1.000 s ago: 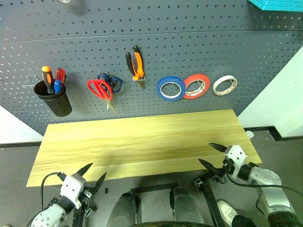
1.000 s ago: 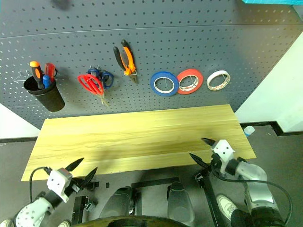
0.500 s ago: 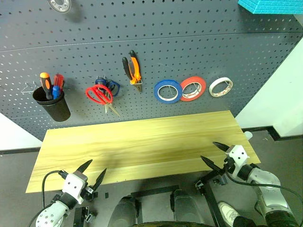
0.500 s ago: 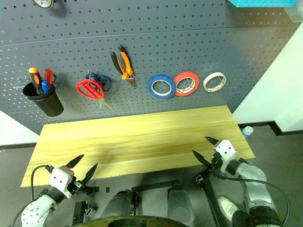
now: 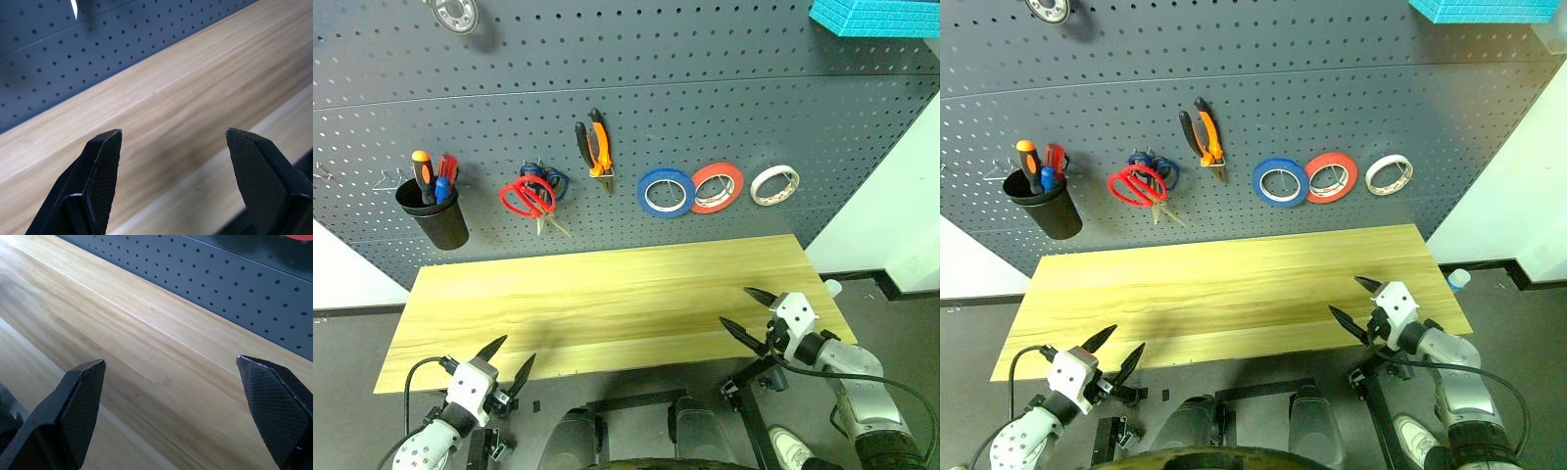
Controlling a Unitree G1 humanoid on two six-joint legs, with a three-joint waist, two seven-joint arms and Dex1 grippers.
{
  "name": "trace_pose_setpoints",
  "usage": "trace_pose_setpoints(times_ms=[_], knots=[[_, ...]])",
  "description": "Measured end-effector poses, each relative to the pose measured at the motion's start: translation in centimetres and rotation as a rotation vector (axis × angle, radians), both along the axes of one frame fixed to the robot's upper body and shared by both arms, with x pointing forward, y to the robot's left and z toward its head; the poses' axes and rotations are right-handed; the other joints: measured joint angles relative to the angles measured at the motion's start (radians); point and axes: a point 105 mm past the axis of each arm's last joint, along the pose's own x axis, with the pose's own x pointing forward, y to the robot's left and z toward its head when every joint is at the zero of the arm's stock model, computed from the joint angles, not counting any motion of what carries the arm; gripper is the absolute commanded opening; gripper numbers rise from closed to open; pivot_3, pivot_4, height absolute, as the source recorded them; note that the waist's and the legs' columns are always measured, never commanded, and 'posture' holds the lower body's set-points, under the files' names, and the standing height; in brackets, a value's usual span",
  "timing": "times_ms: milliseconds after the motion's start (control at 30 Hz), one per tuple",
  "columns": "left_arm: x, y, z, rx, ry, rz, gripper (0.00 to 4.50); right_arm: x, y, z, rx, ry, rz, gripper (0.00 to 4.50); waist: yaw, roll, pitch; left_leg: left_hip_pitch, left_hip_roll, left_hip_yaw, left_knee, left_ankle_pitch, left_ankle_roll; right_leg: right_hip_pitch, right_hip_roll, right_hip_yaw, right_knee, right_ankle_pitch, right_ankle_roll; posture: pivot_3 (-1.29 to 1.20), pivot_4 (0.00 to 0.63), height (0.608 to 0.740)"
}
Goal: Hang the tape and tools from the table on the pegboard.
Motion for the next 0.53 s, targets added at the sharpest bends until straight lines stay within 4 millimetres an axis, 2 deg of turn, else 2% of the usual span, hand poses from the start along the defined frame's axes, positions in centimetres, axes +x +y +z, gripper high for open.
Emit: trace_pose_setpoints(times_ms=[267, 533], knots=[[-0.2, 0.3, -0.2, 0.009, 0.006, 0.001, 3.52, 0.3, 0.1, 0.1, -0.001, -0.008, 0.003, 4.50, 0.001, 0.000, -0.002, 0.001, 0.000, 0.000, 0.000, 0.000, 0.000, 0.001, 0.000, 0.000, 0.001, 0.000, 0.000, -0.03, 0.056, 0.733], [0.1, 0.4, -0.1, 0.018, -0.003, -0.004, 3.52, -0.2, -0.7, -1.2, -0.003, 0.013, -0.006, 4.50, 0.000, 0.001, -0.002, 0.001, 0.000, 0.000, 0.000, 0.000, 0.000, 0.001, 0.000, 0.000, 0.000, 0.000, 0.000, -0.04, 0.056, 0.733]])
